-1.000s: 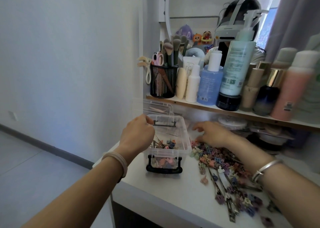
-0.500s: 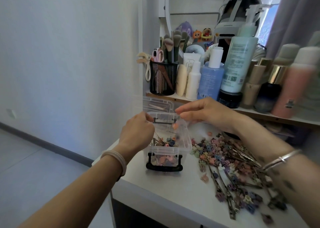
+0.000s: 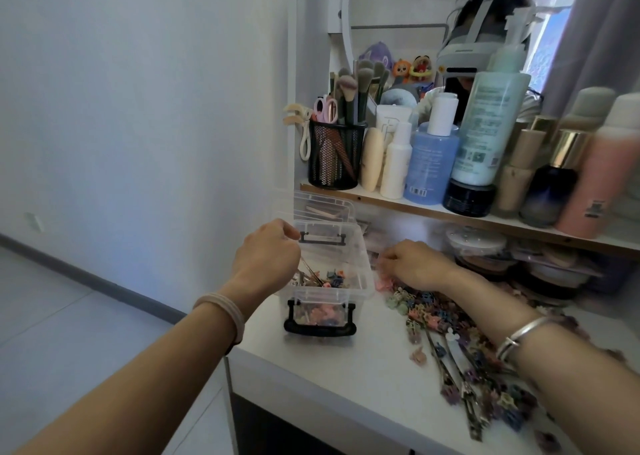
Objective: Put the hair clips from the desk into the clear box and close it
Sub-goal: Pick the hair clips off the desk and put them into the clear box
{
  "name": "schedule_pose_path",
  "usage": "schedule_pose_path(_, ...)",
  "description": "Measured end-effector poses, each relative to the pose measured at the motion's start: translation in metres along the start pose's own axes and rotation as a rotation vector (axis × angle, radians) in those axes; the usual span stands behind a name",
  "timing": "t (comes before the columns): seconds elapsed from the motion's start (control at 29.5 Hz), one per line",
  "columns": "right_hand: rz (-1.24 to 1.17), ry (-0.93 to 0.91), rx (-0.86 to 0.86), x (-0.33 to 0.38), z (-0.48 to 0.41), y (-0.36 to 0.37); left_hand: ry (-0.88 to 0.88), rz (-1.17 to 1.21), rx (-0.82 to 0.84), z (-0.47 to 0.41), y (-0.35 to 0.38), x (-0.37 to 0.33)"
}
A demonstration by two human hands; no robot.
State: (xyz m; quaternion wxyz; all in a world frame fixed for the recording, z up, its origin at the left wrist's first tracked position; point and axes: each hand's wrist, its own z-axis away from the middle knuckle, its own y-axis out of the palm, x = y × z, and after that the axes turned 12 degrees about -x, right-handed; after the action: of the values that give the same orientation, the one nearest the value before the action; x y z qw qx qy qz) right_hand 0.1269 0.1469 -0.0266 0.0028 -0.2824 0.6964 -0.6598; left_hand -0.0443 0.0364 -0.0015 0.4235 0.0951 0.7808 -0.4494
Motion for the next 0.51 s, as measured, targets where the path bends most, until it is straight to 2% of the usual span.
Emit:
schedule_pose_path(0.1, 0.045, -0.078, -0.009, 0.006, -0.001, 0.004, 0.000, -0.004, 0.000, 0.000, 0.000, 0.001)
schedule_pose_path(0.24, 0.056, -0.060, -0.043, 0.006, -0.003, 0.004, 0.006, 0.000, 0.007, 0.000, -0.001, 0.002)
schedule_pose_path(0.3, 0.022, -0.066, -0.115, 0.007, -0.004, -0.002, 0.008, 0.000, 0.011, 0.000, -0.001, 0.003)
schedule_pose_path(0.34, -0.058, -0.071, -0.176, 0.010, -0.003, -0.007, 0.008, 0.000, 0.012, 0.000, -0.002, 0.002)
schedule_pose_path(0.41, -0.390, -0.065, -0.258, 0.020, 0.001, -0.022, 0.010, 0.004, 0.017, 0.001, -0.001, 0.001)
schedule_pose_path(0.47, -0.679, -0.107, -0.214, 0.031, 0.008, -0.033, 0.015, 0.006, 0.020, 0.002, 0.000, -0.001)
schedule_pose_path(0.51, -0.741, -0.138, -0.155, 0.036, 0.011, -0.035, 0.019, 0.005, 0.020, 0.002, 0.000, -0.001)
